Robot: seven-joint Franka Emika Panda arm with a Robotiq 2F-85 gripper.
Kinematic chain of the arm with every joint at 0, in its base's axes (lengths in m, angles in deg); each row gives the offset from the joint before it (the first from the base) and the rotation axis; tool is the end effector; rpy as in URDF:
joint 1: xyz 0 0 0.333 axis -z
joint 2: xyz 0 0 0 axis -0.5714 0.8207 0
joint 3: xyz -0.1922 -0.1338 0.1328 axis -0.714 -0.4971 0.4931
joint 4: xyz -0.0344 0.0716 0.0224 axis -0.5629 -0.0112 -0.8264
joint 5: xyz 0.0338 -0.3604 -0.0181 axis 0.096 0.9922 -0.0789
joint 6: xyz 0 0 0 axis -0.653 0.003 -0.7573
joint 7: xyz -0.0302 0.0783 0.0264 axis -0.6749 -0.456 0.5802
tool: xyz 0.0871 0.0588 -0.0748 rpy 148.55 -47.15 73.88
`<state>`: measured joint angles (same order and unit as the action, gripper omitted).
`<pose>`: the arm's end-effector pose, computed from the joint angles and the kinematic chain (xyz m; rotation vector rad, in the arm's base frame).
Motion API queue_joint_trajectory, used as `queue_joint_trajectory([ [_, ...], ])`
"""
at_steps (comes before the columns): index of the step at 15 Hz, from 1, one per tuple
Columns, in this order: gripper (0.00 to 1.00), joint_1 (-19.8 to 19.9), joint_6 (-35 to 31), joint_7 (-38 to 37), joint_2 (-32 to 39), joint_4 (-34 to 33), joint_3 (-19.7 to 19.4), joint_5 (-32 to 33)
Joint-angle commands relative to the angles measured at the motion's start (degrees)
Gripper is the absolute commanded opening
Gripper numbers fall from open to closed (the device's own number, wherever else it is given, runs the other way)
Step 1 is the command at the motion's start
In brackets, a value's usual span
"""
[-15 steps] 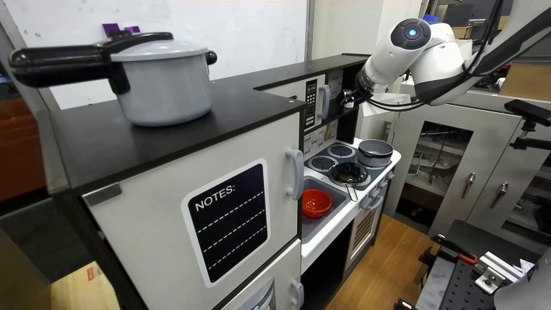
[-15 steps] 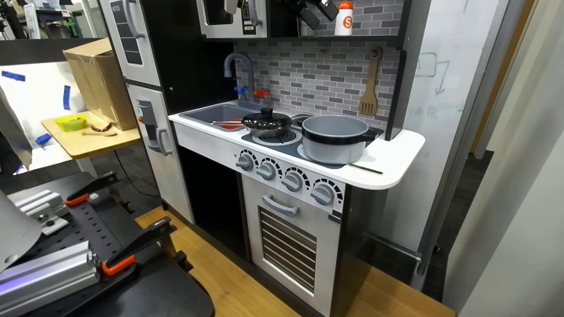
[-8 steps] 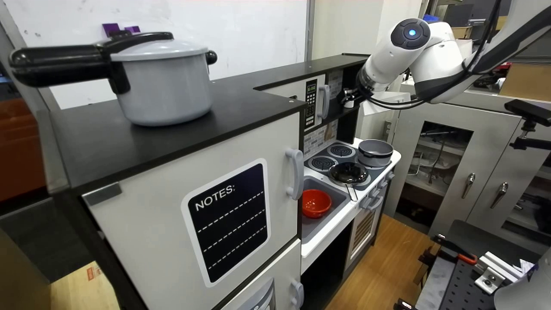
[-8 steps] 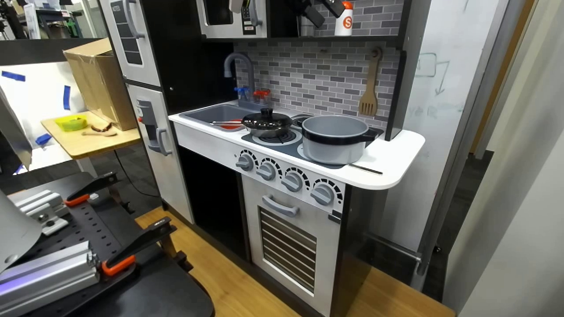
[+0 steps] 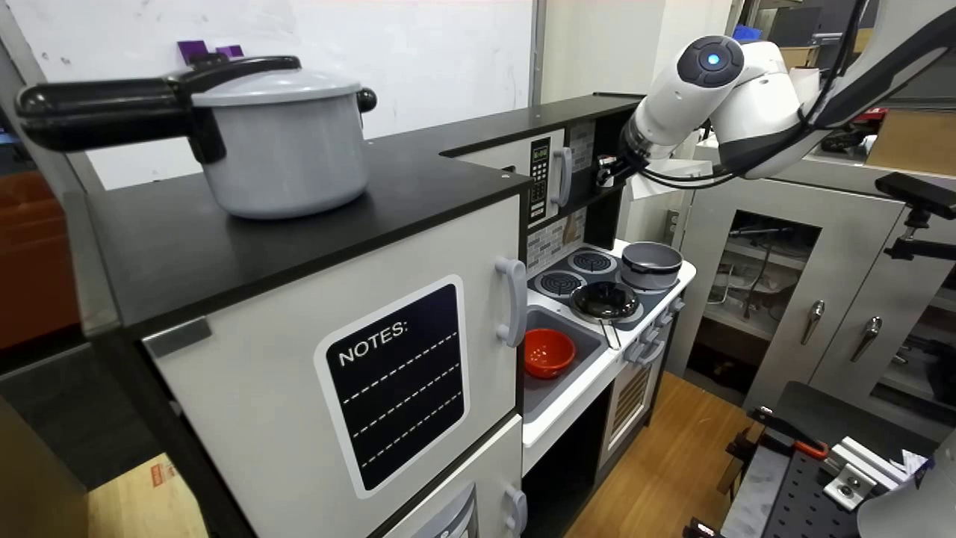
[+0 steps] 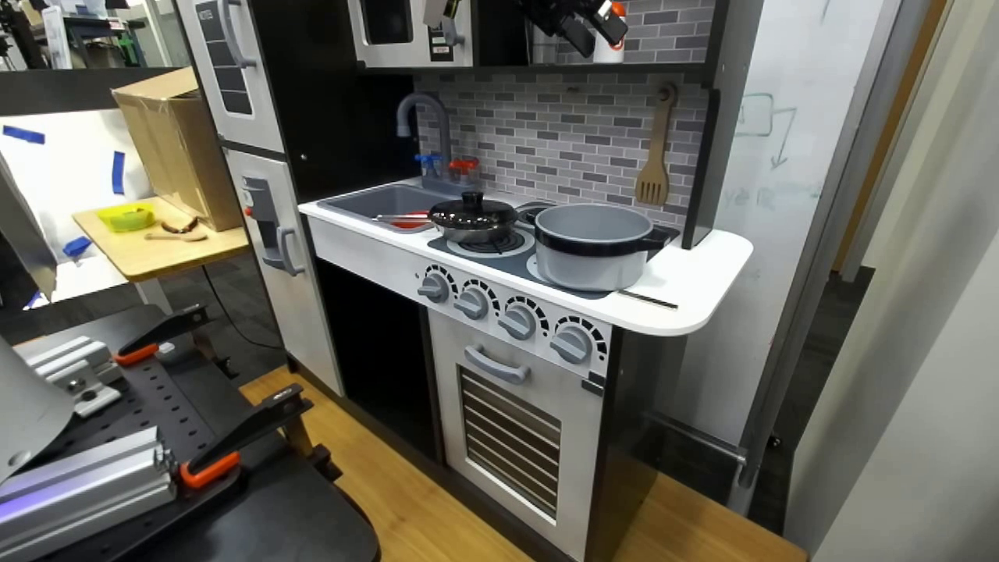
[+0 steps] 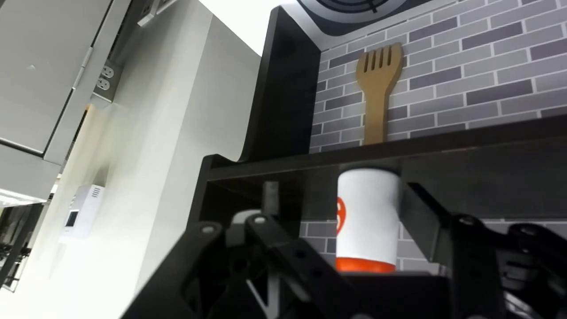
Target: Place the bottle on the stover
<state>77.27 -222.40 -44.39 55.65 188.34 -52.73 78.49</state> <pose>0.4774 -0.1458 0.3473 2.4549 -0.6747 1.0576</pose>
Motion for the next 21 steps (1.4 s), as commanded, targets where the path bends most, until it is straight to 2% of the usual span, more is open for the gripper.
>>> queue_joint_trajectory([
  [1,0.73,0.35,-0.98,-1.67,2.01,-2.56,-0.26,3.12],
  [7,0.64,0.28,-1.67,-1.89,4.02,-4.01,-0.37,4.80],
  [8,0.48,0.26,-1.80,-1.84,4.48,-4.25,-0.38,5.01],
  [9,0.39,0.24,-2.02,-1.83,4.85,-4.49,-0.38,5.22],
  [10,0.38,0.22,-2.33,-1.80,5.14,-4.71,-0.38,5.30],
  [14,0.12,0.25,-3.45,-2.06,5.50,-5.40,-0.51,6.34],
  [21,0.12,0.47,-5.02,-2.40,3.72,-4.32,-1.28,8.30],
])
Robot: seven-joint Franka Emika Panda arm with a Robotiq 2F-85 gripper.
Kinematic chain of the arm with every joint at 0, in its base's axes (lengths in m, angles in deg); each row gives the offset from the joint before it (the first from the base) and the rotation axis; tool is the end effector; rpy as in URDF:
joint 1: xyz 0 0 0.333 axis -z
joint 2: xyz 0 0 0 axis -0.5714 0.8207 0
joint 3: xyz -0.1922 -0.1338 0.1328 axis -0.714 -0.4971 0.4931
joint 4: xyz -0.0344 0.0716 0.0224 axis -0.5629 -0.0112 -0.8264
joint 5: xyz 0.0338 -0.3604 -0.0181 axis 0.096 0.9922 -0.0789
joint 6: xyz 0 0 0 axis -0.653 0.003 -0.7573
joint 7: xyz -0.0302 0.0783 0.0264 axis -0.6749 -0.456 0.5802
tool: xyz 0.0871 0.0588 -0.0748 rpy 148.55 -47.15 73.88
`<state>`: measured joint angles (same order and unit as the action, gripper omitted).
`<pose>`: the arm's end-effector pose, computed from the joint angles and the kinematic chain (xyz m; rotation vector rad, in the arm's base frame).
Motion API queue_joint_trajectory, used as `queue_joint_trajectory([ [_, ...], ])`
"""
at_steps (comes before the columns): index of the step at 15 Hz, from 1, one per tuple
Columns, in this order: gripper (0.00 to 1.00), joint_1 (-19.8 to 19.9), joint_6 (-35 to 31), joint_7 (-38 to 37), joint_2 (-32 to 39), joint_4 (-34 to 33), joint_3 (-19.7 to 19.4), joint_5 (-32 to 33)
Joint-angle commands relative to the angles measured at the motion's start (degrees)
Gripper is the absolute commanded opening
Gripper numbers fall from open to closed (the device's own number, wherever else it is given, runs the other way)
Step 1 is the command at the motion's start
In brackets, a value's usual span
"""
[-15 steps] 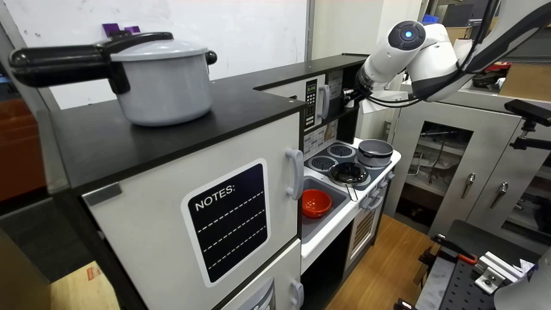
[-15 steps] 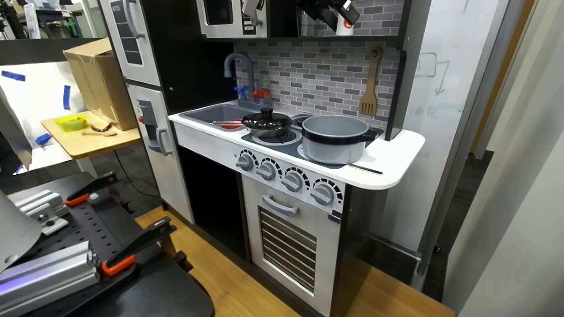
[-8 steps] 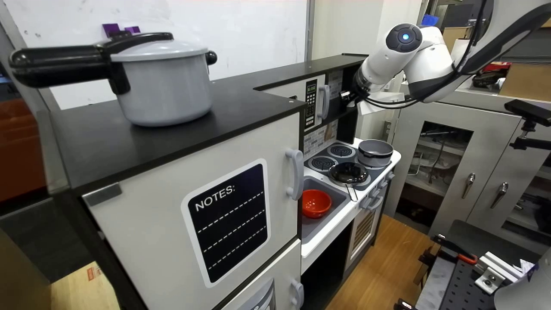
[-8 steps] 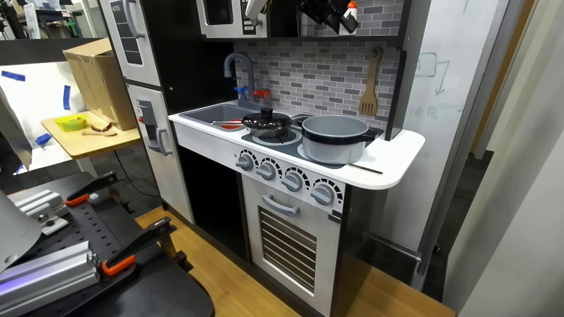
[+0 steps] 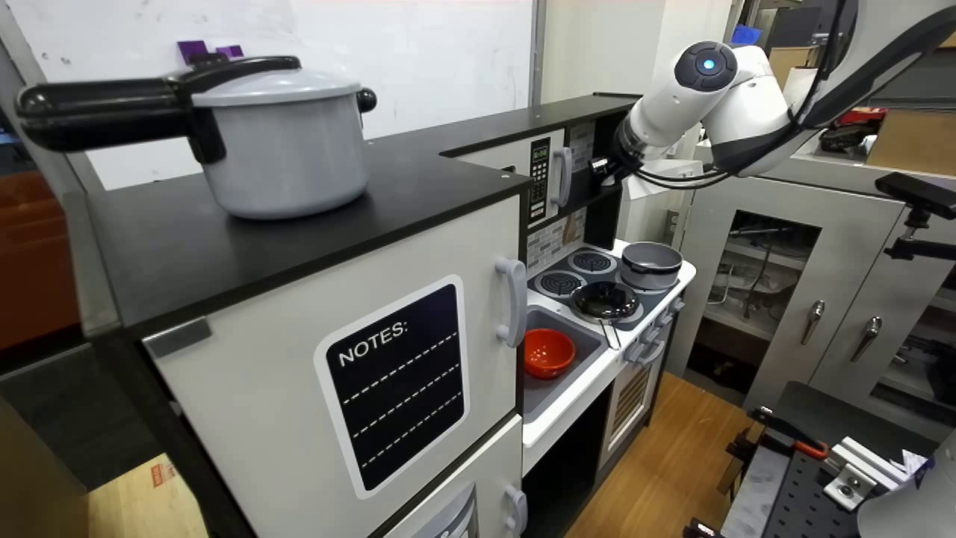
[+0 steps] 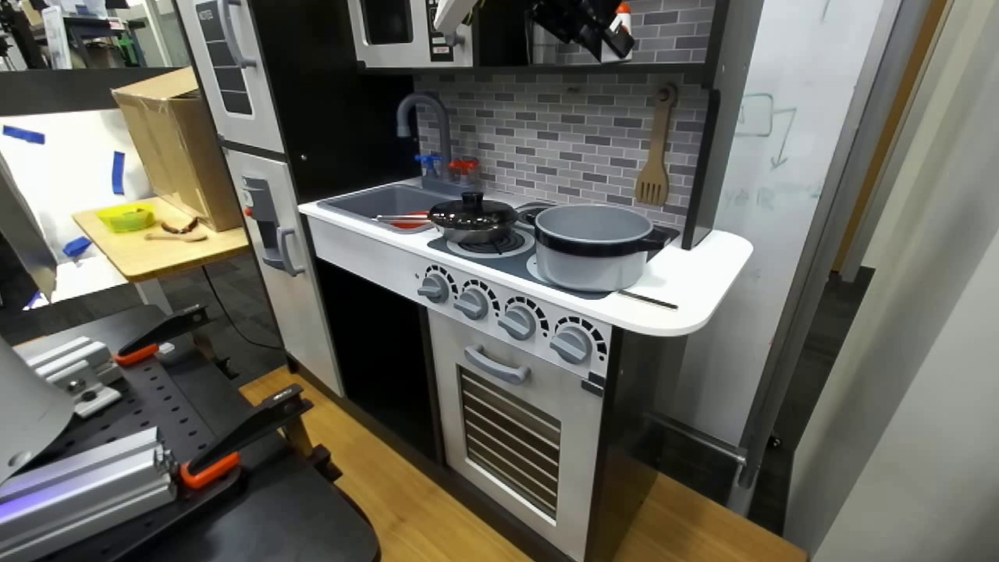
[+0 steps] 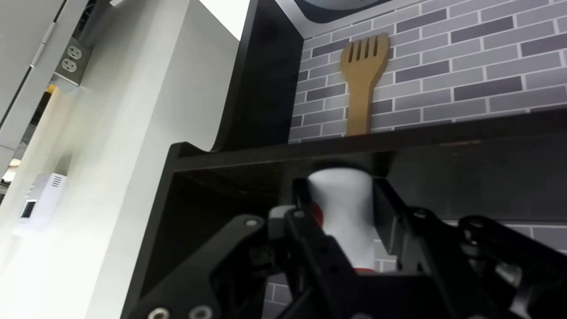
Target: Place the bottle on the stover
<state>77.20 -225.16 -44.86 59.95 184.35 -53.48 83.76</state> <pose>0.4908 -0.1502 0.3410 2.4951 -0.5747 1.0851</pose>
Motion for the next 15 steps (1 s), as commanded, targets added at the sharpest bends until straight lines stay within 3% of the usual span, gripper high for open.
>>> queue_joint_trajectory([
  [1,0.12,0.59,-2.40,-1.95,-1.15,-0.04,-0.67,3.26],
  [15,0.12,0.08,-11.12,-1.86,-17.13,11.12,-3.36,2.60],
])
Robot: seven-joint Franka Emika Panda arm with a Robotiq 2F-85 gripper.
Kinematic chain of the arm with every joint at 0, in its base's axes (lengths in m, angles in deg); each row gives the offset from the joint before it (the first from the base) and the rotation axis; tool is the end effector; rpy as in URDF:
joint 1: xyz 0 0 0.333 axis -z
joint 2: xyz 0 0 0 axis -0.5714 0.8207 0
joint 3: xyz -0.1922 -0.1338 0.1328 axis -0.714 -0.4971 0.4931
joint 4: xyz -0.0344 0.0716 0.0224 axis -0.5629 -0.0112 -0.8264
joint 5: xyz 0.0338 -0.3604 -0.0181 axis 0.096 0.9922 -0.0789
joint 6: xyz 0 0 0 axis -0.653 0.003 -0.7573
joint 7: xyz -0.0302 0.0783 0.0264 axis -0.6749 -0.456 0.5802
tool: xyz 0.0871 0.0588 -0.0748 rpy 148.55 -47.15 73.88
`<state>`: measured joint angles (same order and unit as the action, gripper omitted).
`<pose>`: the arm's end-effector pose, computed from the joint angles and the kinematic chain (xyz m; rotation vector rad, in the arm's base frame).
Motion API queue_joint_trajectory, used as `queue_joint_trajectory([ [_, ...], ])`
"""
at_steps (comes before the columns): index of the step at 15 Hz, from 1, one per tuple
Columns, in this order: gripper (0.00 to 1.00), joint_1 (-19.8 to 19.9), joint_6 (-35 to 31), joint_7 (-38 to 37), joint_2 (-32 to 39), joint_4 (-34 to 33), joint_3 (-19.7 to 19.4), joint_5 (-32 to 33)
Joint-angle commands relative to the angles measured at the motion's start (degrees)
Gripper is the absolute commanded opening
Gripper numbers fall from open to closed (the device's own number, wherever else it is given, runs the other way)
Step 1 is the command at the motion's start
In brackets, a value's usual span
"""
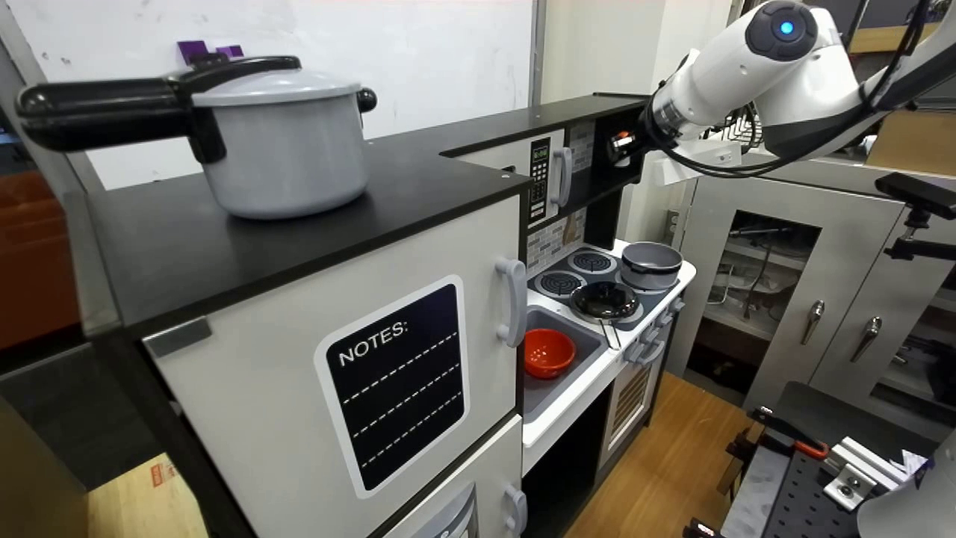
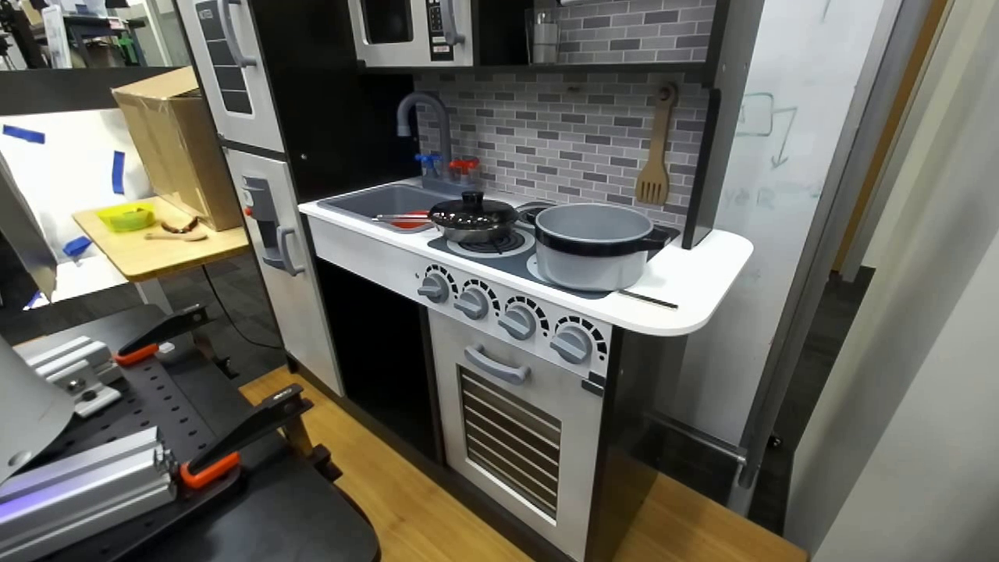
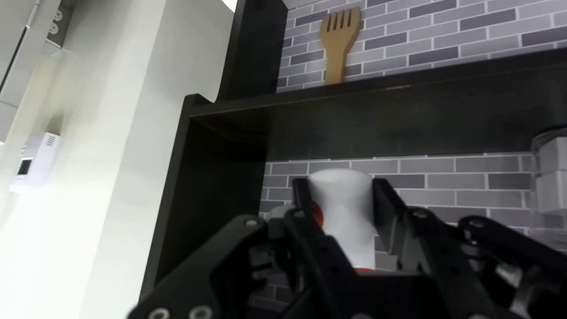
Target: Place the bottle on the stover
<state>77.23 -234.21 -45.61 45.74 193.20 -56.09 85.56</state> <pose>0.4432 -0.1281 0.3884 2.4908 -0.4842 1.2174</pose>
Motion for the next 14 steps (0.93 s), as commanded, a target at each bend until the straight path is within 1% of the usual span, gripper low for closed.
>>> queue_joint_trajectory([
  [1,0.12,0.00,-2.39,-1.06,-3.49,2.83,-0.74,0.79],
  [8,0.12,-0.21,-5.58,-0.43,-6.73,5.02,-1.07,0.20],
  [14,0.12,-0.44,-10.37,0.50,-7.96,10.87,-0.90,-0.55],
])
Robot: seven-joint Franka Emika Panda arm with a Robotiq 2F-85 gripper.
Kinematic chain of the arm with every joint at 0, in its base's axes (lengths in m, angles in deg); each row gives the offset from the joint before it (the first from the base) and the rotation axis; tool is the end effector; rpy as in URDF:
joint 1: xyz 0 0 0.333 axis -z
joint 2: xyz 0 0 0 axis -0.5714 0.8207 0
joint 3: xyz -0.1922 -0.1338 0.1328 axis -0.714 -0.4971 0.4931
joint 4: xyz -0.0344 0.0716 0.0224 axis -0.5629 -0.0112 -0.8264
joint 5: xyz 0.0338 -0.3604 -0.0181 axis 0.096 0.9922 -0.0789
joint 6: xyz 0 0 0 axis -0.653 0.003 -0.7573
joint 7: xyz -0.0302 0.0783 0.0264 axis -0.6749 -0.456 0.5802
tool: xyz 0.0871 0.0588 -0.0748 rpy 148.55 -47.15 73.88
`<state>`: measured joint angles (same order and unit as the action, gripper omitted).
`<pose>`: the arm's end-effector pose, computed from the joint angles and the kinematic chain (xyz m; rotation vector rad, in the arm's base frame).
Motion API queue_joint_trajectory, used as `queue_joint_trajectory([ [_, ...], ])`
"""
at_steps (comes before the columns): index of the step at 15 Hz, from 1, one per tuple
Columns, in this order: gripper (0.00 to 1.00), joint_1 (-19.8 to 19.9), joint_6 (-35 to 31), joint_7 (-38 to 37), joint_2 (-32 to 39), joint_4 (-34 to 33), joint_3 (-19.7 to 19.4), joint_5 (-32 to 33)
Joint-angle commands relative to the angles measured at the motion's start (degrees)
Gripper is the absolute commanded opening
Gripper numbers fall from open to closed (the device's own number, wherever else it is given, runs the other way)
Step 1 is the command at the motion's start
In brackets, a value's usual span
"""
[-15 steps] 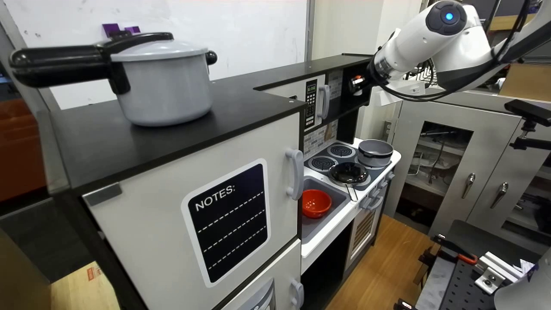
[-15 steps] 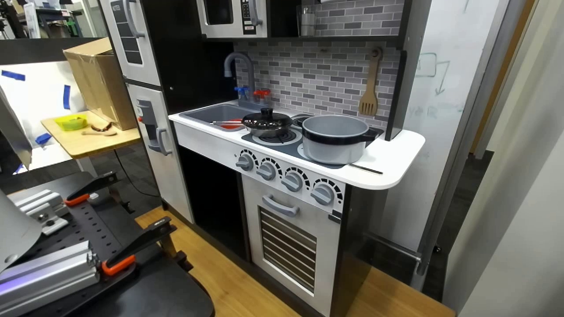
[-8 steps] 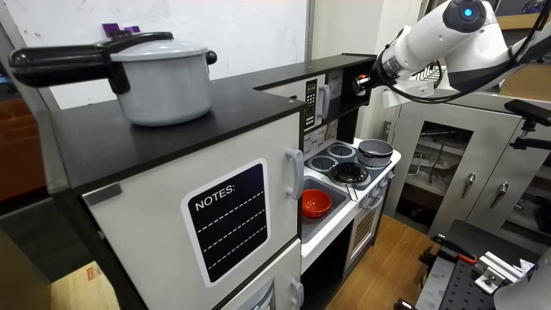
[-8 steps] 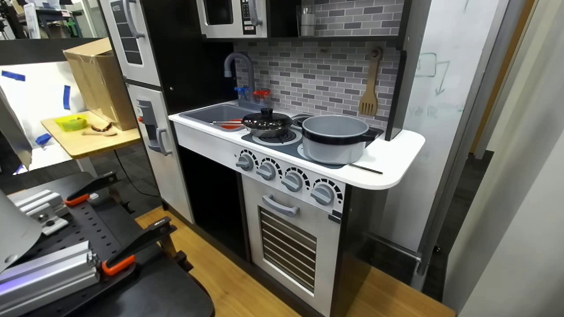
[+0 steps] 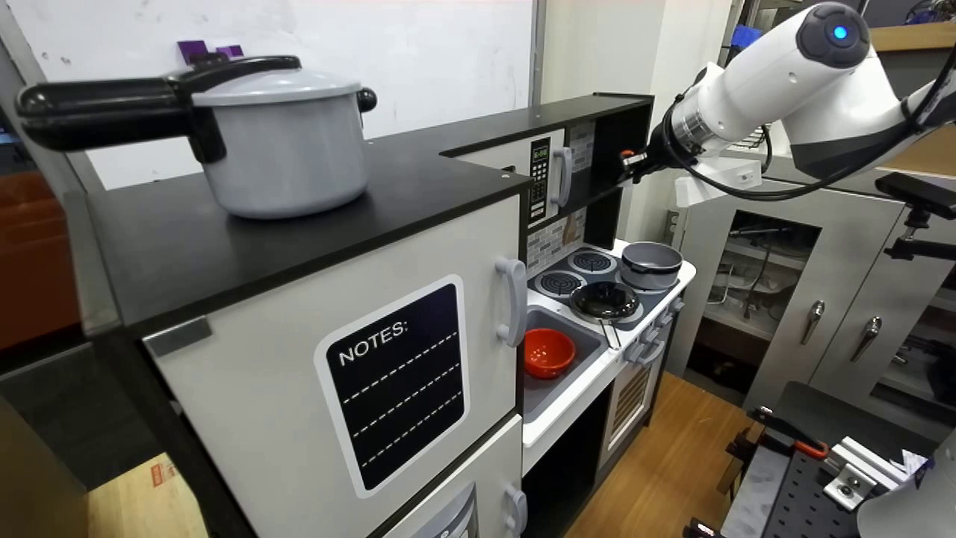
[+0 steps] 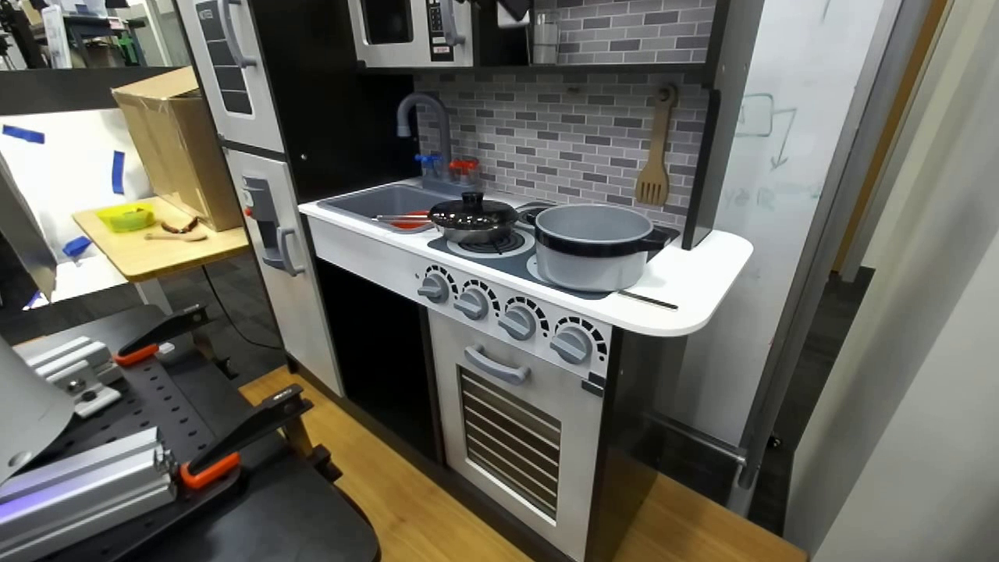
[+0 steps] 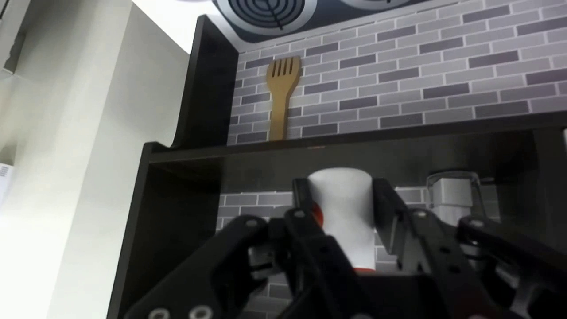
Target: Place the bottle on the stover
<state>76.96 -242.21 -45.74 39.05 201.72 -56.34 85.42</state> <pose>0.4057 -0.0925 0.3765 2.6125 -0.4176 1.2348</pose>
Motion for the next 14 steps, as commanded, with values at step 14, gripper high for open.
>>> queue_joint_trajectory([
  [14,0.12,-2.98,0.07,5.24,-1.28,6.10,-5.00,-2.95],
])
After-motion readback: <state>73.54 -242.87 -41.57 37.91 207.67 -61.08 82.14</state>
